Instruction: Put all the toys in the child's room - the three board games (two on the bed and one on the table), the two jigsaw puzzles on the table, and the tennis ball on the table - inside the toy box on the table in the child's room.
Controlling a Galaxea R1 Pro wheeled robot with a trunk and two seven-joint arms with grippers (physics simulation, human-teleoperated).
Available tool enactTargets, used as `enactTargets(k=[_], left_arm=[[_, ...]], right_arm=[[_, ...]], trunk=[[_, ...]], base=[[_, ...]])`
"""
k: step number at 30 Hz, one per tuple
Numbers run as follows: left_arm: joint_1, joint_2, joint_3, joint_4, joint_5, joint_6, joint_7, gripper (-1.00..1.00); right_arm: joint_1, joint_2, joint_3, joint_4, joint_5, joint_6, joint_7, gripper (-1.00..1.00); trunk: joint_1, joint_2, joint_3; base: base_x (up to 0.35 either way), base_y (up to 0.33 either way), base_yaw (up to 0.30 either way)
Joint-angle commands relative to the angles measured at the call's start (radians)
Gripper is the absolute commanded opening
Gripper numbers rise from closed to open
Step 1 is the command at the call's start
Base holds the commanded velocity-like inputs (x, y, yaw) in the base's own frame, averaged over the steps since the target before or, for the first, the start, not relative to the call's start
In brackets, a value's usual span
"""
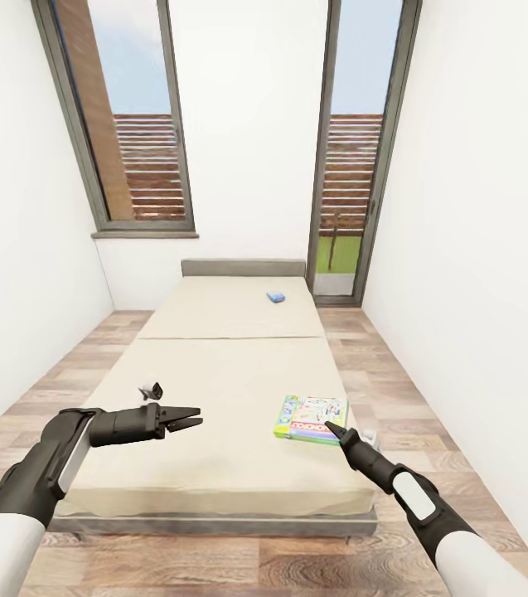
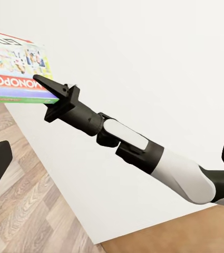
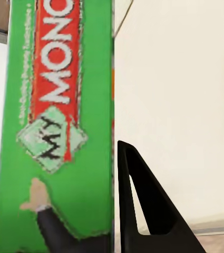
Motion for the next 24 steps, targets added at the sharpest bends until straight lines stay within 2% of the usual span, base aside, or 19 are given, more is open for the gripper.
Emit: enactTargets(k=[1, 6, 8, 9, 12, 15, 18, 24], left_arm=[[-0.001, 0.001, 0.0, 0.0, 0.001, 0.01, -0.002, 1.0], [-0.001, 0.002, 0.002, 0.001, 0.0, 0.01, -0.001, 1.0], [-0.001, 0.002, 0.002, 0.001, 0.0, 0.009, 0.0, 1.0], [-0.001, 0.002, 0.003, 0.001, -0.001, 0.008, 0.002, 1.0], [-0.001, 0.002, 0.003, 0.001, -0.007, 0.008, 0.004, 1.0], [-0.002, 0.002, 0.003, 0.001, -0.023, 0.008, 0.018, 1.0], [-0.003, 0.003, 0.005, 0.006, -0.044, 0.007, 0.074, 1.0], [-0.004, 0.001, 0.007, 0.009, -0.049, 0.007, 0.141, 1.0]], right_arm=[[-0.001, -0.001, -0.003, -0.001, -0.004, 0.009, 0.0, -1.0], [-0.001, -0.002, 0.004, -0.019, 0.03, 0.015, 0.0, -1.0], [-0.001, -0.001, 0.012, -0.036, 0.067, 0.021, -0.002, -1.0], [-0.001, 0.007, 0.028, -0.059, 0.123, 0.036, -0.005, -1.0], [-0.001, 0.012, 0.037, -0.073, 0.164, 0.049, -0.007, -1.0], [-0.001, 0.011, 0.04, -0.079, 0.182, 0.052, -0.007, -1.0], [-0.001, 0.006, 0.04, -0.082, 0.192, 0.049, 0.002, -1.0], [-0.001, 0.004, 0.037, -0.083, 0.194, 0.048, 0.004, -1.0]], trunk=[[-0.004, 0.007, 0.002], [-0.023, 0.042, 0.018], [-0.031, 0.056, 0.024], [-0.035, 0.063, 0.027], [-0.046, 0.084, 0.037], [-0.058, 0.105, 0.046], [-0.069, 0.126, 0.055], [-0.092, 0.168, 0.074]], base=[[0.0, 0.0, 0.0], [0.0, 0.0, 0.0], [0.0, 0.0, 0.0], [0.0, 0.0, 0.0], [0.0, 0.0, 0.0], [0.0, 0.0, 0.0], [0.0, 0.0, 0.0], [0.0, 0.0, 0.0]])
